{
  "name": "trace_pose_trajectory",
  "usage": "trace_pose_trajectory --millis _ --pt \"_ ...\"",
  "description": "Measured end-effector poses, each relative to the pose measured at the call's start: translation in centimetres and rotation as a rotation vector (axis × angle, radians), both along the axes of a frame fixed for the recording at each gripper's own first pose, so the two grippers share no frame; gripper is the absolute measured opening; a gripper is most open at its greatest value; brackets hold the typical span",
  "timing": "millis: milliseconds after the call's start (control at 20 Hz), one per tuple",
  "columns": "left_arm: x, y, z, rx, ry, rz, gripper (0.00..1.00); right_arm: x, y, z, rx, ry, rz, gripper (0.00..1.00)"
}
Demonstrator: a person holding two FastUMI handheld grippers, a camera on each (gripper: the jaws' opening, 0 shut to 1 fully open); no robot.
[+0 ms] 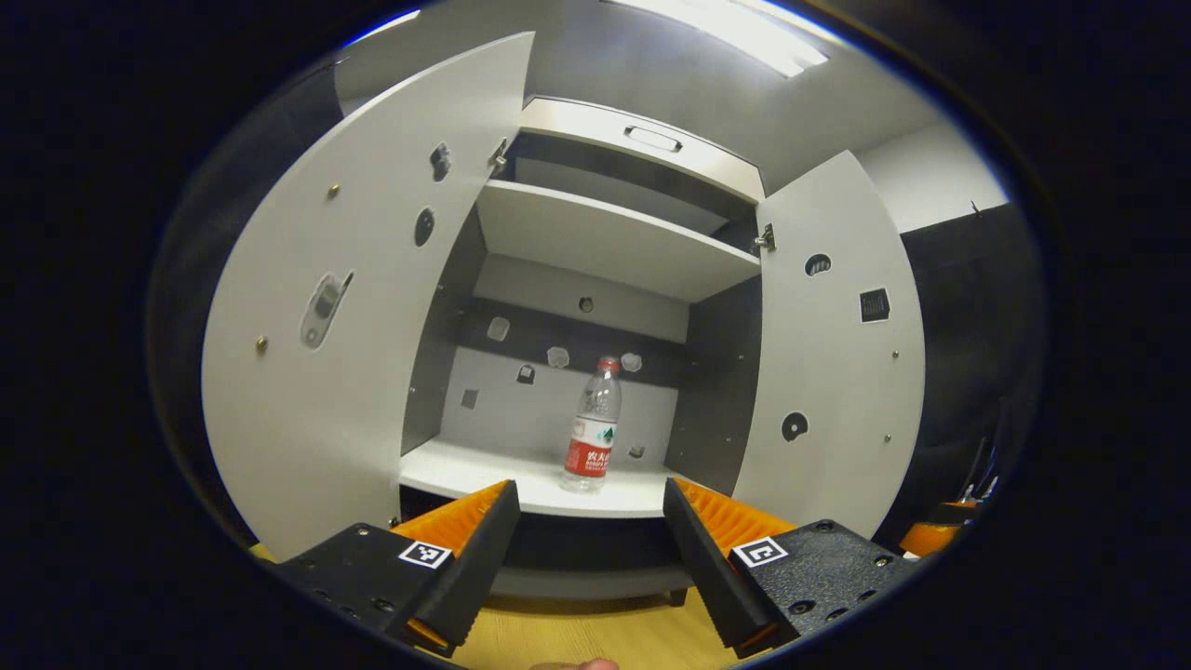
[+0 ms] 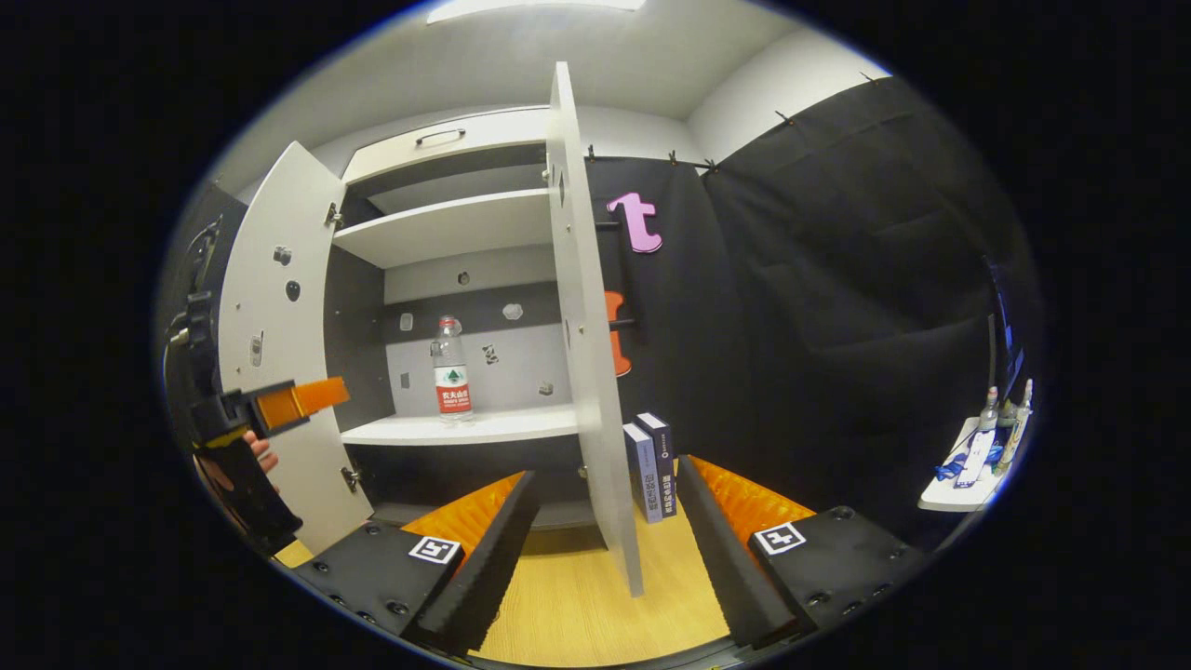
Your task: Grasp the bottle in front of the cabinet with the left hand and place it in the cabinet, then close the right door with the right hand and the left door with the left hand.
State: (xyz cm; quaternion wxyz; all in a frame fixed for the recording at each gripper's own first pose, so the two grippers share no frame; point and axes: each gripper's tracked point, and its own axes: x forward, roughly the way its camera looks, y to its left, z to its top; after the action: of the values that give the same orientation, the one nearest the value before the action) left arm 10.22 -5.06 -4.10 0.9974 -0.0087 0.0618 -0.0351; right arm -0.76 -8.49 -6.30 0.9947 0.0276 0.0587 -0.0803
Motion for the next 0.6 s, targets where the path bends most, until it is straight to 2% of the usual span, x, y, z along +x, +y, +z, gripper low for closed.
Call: trace_pose_trajectory --millis 150,300,450,600 --pt "-3.4 2.3 -3.0 0.011 0.033 0.051 0.95 0.1 1.4 -0.8 -0.006 0.012 0.03 0.98" --pt "-6.8 3.6 -5.1 0.072 0.053 0.073 0.95 -0.3 2.2 -2.4 0.011 0.028 0.026 0.98" --pt "-8.8 3.3 -5.8 0.092 0.068 0.069 0.95 -0.2 2.6 -2.7 0.032 0.029 0.027 0.99" --pt "-9.4 3.1 -5.8 0.085 0.065 0.055 0.95 0.3 0.7 -0.5 0.014 0.005 0.006 1.0"
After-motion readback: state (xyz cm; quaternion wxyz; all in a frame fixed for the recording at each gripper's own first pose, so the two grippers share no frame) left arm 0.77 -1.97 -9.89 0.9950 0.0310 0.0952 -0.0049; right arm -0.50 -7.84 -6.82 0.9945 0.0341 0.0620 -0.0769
